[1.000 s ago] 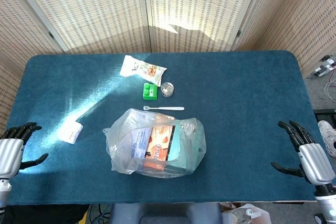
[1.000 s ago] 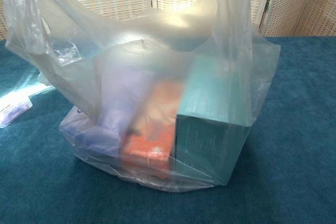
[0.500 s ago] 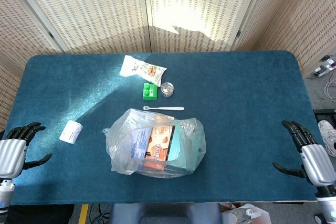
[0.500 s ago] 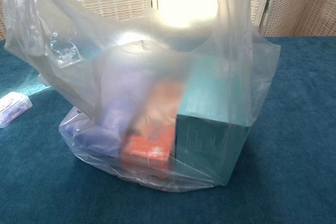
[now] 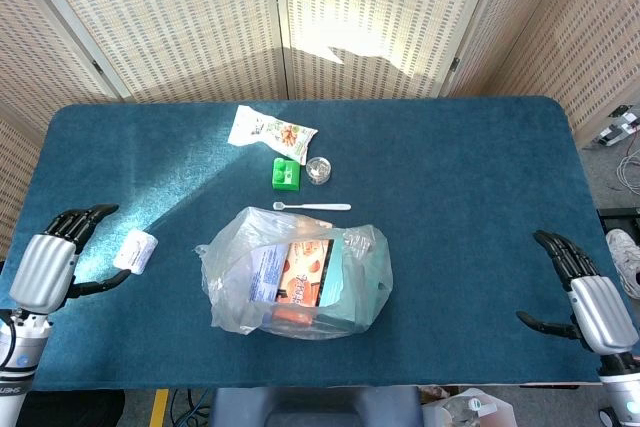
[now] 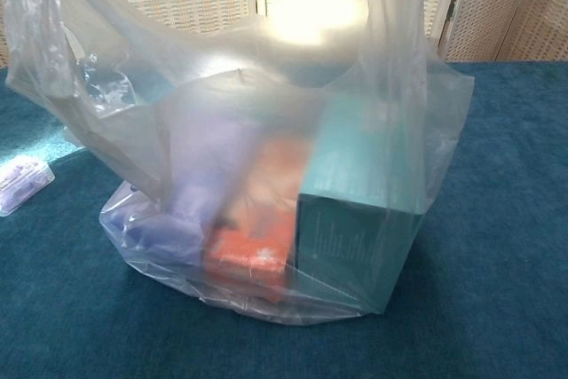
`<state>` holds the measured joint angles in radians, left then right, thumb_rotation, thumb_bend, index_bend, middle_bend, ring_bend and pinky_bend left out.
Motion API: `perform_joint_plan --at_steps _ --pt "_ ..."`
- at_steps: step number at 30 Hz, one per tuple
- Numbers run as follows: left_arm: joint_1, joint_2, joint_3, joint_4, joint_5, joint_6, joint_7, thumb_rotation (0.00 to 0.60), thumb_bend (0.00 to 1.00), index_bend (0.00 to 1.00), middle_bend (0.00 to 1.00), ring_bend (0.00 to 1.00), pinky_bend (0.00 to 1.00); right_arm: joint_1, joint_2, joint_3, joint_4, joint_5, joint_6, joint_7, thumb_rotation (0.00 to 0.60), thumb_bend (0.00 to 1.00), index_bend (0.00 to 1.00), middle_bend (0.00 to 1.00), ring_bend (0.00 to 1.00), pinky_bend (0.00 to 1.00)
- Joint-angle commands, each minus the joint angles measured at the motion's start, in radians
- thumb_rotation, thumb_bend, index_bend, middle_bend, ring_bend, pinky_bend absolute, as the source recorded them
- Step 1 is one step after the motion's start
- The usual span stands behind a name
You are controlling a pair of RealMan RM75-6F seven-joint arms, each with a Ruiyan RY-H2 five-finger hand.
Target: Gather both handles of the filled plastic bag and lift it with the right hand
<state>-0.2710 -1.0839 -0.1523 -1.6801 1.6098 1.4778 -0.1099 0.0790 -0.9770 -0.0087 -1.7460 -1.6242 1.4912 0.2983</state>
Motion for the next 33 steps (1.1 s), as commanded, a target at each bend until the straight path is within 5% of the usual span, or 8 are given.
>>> perform_joint_plan --at_steps 1,15,33 --pt "-0.022 0.010 -0.006 -0.030 0.025 -0.007 -0.042 0.600 0.10 0.14 0.21 0.24 0.21 -0.002 -0.002 -0.001 0.001 -0.001 0.001 0.000 0.600 0.05 0.00 0.05 0.03 0.12" --pt "-0.128 0.003 -0.012 -0.126 0.097 -0.064 -0.219 0.600 0.10 0.17 0.21 0.24 0.21 -0.009 -0.001 -0.005 -0.007 -0.021 0.017 -0.006 0.600 0.05 0.00 0.05 0.03 0.12" --pt "-0.263 -0.102 -0.025 -0.149 0.076 -0.180 -0.251 0.600 0.10 0.21 0.21 0.24 0.18 0.000 -0.001 -0.003 0.001 -0.023 0.006 0.000 0.600 0.05 0.00 0.05 0.03 0.12"
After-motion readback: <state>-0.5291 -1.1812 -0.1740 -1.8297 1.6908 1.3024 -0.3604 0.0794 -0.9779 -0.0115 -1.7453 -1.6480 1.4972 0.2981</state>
